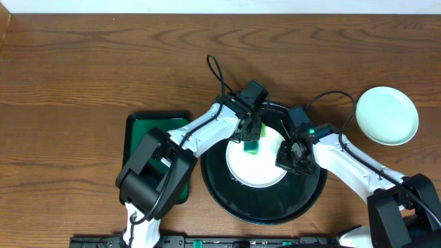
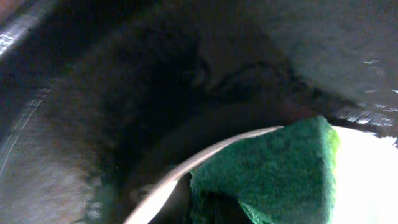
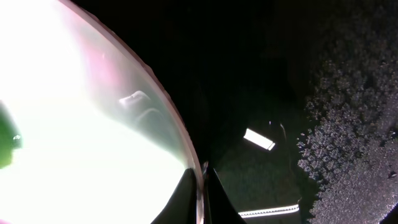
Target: Clean dirty plates on tray and stack at the side
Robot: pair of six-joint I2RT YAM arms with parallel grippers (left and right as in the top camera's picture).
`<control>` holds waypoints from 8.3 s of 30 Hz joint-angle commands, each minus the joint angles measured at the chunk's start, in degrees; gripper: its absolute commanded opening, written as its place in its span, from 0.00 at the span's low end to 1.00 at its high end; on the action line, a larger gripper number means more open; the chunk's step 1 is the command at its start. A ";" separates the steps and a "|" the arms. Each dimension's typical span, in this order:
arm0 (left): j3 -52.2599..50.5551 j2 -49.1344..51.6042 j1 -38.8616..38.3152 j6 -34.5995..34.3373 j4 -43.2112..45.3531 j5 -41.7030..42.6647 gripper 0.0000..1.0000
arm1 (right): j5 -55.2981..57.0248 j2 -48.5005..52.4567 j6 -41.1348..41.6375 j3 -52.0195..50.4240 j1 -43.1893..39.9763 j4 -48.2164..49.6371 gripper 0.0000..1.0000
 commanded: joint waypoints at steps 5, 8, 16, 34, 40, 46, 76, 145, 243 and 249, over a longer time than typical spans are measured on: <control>-4.50 7.30 4.70 3.43 -13.22 -37.38 0.07 | 2.47 1.03 -0.26 -0.83 0.00 -1.57 0.01; -4.50 7.30 4.28 3.45 -17.49 -37.40 0.07 | 2.45 1.03 -0.61 -0.83 0.00 -1.57 0.01; -4.50 7.30 2.34 7.93 -24.48 -29.31 0.07 | 2.45 1.03 -0.66 -0.83 0.00 -1.64 0.01; -4.48 7.30 -4.39 9.55 -21.70 -16.31 0.07 | -1.70 1.03 -3.65 -0.81 0.00 3.69 0.77; -4.44 6.67 -4.07 9.42 -21.59 -16.33 0.07 | -1.68 1.03 -3.67 -0.81 0.00 4.00 0.77; -3.96 6.34 -4.07 9.42 -21.59 -15.21 0.07 | -7.21 1.01 -4.59 0.22 0.00 8.28 0.69; -3.80 6.34 -0.76 9.40 -19.67 -3.85 0.07 | -15.56 1.03 -7.21 -0.83 3.13 20.26 0.57; -3.82 6.34 -0.85 1.31 -26.25 -5.62 0.07 | -6.78 1.03 1.51 -2.78 9.66 22.38 0.01; -2.69 -23.54 8.52 -3.45 -30.93 -6.36 0.07 | -1.84 5.27 2.89 -5.57 14.12 31.85 0.01; -2.71 -25.59 9.53 -7.58 -38.01 -13.84 0.07 | -1.31 -2.16 -6.64 -5.40 13.90 31.69 0.01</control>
